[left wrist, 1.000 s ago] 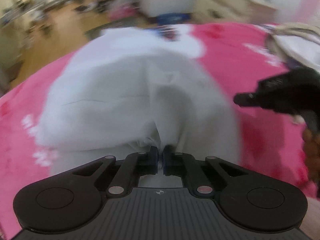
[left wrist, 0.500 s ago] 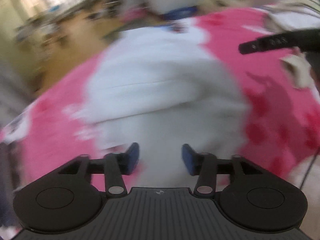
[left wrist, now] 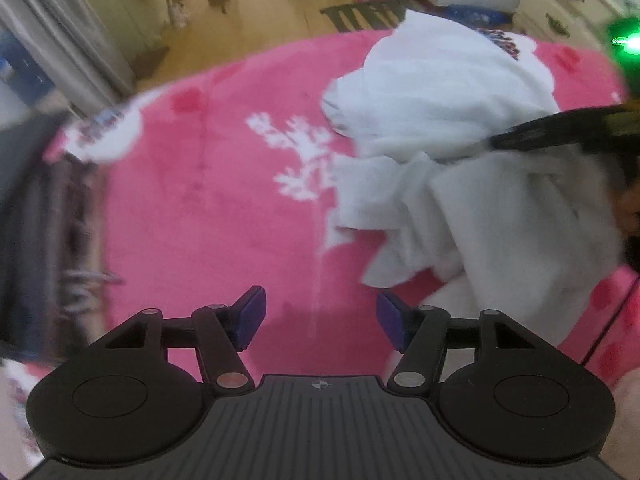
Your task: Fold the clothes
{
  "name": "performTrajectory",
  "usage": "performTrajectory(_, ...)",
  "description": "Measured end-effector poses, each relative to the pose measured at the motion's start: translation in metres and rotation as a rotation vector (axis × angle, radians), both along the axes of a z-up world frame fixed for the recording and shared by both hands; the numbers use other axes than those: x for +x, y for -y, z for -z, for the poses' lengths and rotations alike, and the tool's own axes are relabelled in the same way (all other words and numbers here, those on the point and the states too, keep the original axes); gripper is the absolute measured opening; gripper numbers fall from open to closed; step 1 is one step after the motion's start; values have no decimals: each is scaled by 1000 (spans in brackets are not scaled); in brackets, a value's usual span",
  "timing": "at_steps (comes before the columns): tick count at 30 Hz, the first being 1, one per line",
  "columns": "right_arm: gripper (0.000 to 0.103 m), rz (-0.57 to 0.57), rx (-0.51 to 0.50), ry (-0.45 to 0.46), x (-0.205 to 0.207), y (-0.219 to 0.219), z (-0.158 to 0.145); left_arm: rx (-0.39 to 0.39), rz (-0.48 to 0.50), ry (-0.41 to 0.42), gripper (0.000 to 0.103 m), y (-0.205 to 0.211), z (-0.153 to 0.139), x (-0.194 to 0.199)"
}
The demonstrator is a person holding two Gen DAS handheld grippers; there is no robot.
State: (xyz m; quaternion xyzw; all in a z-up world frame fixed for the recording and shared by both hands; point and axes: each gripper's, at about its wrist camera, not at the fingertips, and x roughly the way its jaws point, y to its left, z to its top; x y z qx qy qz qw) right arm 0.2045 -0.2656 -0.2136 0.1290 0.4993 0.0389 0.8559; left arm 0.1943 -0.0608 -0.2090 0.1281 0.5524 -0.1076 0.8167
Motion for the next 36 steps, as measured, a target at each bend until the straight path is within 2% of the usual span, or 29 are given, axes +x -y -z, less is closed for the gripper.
performTrajectory(1,6,69,48,4,-12,23,-7,-31,-5,-16,61,0,5,2)
performTrajectory(4,4,269,107,40,-57,86,-28,-89,-10,-27,61,3,12,6)
performTrajectory(6,4,404,110,55,-98,123,-41,-110,-6,-23,61,7,15,11)
performTrajectory(9,4,576,62,17,-159,163,-43,-133,13,-33,61,11,16,12)
performTrajectory(13,4,788,-34,-89,-233,191,-30,-133,31,-43,61,14,16,9)
performTrajectory(15,6,847,-37,-89,-252,190,-34,-128,36,-44,61,14,15,6)
performTrajectory(17,10,906,-41,-90,-271,190,-38,-126,45,-46,61,15,13,1)
performTrajectory(20,27,993,-48,-90,-299,189,-43,-113,64,-45,61,18,9,-7)
performTrajectory(22,39,989,-94,-53,-302,187,-56,-105,79,-46,61,20,6,-11)
performTrajectory(26,43,987,-173,9,-306,191,-85,-80,112,-50,61,25,4,-21)
performTrajectory(28,55,960,-235,27,-299,197,-88,-70,126,-57,61,25,4,-24)
performTrajectory(32,57,885,-384,12,-297,201,-90,-51,154,-72,61,25,5,-31)
performTrajectory(35,57,866,-377,10,-302,201,-95,-36,175,-82,61,25,6,-36)
performTrajectory(36,58,852,-342,8,-301,202,-95,-31,182,-86,61,25,6,-37)
